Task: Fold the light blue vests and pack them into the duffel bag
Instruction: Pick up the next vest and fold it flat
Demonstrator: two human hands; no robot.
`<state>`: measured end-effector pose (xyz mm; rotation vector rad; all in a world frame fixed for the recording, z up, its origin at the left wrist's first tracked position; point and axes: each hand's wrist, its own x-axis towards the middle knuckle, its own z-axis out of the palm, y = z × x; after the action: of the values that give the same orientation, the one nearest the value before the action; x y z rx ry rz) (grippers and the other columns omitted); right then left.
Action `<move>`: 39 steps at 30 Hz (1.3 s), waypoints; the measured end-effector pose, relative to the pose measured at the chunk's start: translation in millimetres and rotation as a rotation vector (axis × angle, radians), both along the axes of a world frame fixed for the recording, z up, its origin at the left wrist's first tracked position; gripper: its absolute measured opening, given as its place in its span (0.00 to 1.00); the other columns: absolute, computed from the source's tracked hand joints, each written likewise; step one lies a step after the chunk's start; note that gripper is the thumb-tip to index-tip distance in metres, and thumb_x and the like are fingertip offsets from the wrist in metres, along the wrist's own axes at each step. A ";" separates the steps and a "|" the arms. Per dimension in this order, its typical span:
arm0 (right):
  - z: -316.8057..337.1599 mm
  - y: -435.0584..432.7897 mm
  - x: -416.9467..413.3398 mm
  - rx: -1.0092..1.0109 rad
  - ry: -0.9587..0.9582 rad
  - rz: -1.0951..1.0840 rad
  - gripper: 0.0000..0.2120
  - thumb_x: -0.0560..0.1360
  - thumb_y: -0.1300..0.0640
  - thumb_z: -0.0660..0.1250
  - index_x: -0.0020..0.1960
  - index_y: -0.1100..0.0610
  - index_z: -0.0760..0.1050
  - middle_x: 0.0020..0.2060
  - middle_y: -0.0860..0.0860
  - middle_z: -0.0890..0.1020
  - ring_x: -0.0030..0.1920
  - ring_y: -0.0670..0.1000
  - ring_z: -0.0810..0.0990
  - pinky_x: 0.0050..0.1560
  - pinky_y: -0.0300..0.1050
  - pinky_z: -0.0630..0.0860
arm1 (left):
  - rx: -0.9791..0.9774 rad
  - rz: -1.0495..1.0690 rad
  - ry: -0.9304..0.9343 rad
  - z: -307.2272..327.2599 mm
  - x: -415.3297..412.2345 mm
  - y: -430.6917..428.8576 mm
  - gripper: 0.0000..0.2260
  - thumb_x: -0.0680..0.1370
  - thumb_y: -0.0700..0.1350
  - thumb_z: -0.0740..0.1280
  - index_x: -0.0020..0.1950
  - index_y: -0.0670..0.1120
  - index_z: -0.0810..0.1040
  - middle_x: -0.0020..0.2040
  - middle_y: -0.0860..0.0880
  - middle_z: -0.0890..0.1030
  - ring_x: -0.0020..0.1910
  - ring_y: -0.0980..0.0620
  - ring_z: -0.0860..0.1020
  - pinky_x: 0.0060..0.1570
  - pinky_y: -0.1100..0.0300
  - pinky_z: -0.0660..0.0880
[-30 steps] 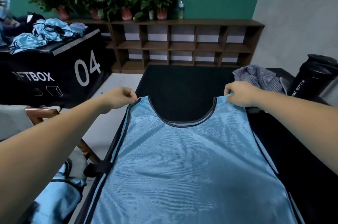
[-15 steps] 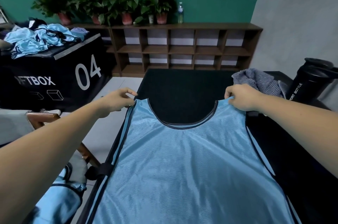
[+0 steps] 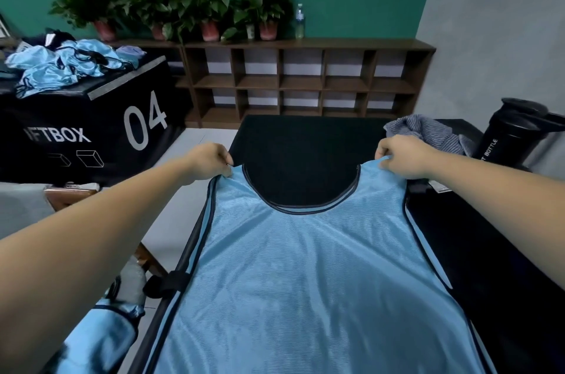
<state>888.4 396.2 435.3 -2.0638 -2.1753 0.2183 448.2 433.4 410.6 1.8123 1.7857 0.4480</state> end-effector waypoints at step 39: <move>38.4 -430.4 -28.6 -0.076 0.526 0.403 0.05 0.80 0.56 0.75 0.49 0.46 0.81 0.42 0.47 0.83 0.39 0.48 0.77 0.45 0.48 0.75 | 0.017 -0.464 -0.266 70.6 -19.7 -431.8 0.07 0.82 0.38 0.73 0.53 0.51 0.83 0.50 0.51 0.84 0.47 0.54 0.81 0.50 0.56 0.75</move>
<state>859.8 -34.2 473.7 -1.3572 -2.2166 0.7940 428.5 1.5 481.2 1.9940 1.1424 0.4885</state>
